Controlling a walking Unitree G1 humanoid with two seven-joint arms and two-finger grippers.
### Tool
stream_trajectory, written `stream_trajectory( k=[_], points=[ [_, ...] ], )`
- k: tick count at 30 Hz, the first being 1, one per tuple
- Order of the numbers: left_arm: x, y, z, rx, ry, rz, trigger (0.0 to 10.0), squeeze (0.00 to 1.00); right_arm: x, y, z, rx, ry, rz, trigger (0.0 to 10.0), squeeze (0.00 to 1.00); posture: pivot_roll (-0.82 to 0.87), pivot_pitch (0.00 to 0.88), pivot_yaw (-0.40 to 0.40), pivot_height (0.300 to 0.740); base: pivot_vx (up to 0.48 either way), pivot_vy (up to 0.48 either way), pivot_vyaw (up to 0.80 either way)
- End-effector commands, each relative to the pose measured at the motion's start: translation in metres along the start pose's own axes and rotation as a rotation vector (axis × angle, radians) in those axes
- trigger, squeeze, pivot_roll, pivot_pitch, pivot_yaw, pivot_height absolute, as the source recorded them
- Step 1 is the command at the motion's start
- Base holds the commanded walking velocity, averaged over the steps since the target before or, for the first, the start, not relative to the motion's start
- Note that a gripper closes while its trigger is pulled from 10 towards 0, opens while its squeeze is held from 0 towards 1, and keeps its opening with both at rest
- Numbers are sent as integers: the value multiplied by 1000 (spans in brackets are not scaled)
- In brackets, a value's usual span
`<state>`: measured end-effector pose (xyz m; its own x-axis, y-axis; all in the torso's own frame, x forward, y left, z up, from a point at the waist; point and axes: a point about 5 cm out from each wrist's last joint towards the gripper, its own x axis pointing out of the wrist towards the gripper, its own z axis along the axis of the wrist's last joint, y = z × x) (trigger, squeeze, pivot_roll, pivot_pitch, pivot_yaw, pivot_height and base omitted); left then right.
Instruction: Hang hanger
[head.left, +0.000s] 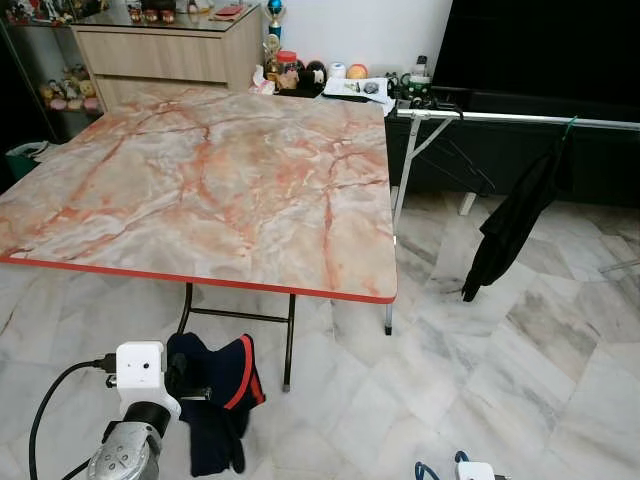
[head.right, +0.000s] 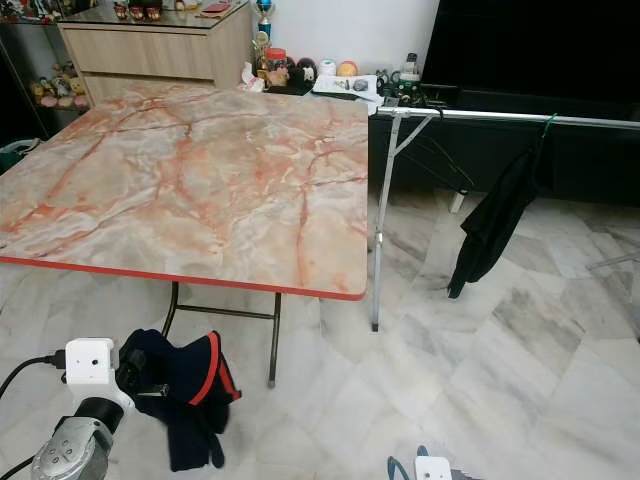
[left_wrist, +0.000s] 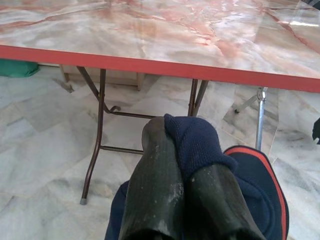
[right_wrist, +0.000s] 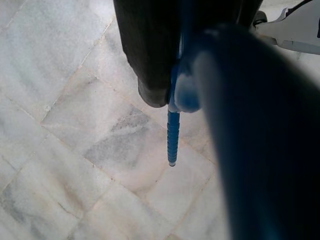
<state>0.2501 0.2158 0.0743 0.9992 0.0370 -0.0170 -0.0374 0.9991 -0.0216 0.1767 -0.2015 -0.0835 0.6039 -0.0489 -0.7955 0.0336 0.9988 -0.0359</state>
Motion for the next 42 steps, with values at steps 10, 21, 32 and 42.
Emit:
stream_trajectory(
  k=[10, 21, 32, 42],
  points=[
    [1, 0, 10, -14, -44, -6, 10000, 0, -1, 0, -4, -14, 18, 5, 10000, 0, 202, 25, -11, 740, 49, 0, 0],
    [0, -1, 10, -20, -45, -18, 10000, 0, -1, 2, -5, -17, 23, 12, 10000, 0, 201, 20, -10, 740, 298, 0, 0],
    [1, -2, 12, -19, -53, -31, 10000, 0, -1, 3, -6, -25, 26, 15, 10000, 0, 206, 11, -11, 740, 379, 0, 0],
    [22, 1, 73, 55, -238, -93, 10000, 0, 0, 3, -5, -22, 23, 8, 10000, 0, 206, 22, -15, 740, 382, 0, 0]
  ],
)
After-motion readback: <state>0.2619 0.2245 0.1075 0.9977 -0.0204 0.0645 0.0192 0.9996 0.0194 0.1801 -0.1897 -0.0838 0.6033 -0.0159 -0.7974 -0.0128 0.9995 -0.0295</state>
